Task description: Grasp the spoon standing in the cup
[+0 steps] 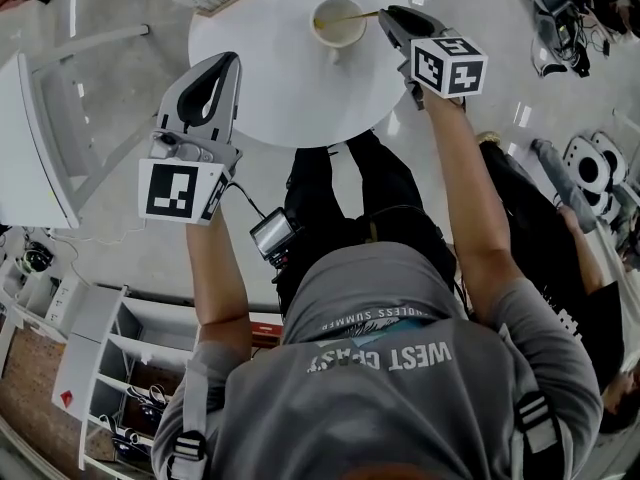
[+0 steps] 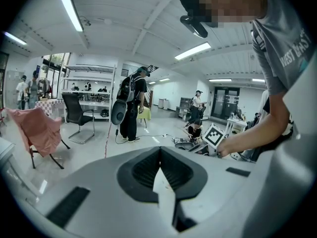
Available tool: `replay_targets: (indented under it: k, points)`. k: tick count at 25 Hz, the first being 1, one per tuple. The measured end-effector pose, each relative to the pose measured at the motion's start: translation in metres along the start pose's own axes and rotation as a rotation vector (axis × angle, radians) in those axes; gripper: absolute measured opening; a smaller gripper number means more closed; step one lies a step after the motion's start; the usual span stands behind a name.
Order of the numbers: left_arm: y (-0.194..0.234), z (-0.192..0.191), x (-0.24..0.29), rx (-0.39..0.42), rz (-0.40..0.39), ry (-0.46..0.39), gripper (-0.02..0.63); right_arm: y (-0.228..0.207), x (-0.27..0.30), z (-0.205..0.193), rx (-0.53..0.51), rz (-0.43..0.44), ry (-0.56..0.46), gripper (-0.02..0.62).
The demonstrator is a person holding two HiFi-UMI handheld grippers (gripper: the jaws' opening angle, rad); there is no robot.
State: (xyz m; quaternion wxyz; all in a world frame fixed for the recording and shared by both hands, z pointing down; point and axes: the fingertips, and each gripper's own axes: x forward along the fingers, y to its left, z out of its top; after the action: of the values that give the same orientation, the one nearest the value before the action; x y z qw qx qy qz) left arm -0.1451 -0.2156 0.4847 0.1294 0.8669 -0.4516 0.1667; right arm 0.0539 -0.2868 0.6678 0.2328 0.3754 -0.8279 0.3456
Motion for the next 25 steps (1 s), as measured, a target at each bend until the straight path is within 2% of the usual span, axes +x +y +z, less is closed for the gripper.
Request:
replay_targets:
  k: [12, 25]
  points:
    - [-0.002, 0.006, -0.007, 0.002, 0.002, -0.013, 0.005, 0.026, -0.014, 0.022, 0.082, 0.121, -0.062, 0.005]
    - [-0.006, 0.018, -0.017, 0.02, 0.004, -0.029, 0.005, 0.03, -0.05, 0.038, 0.2, 0.17, -0.132, 0.003]
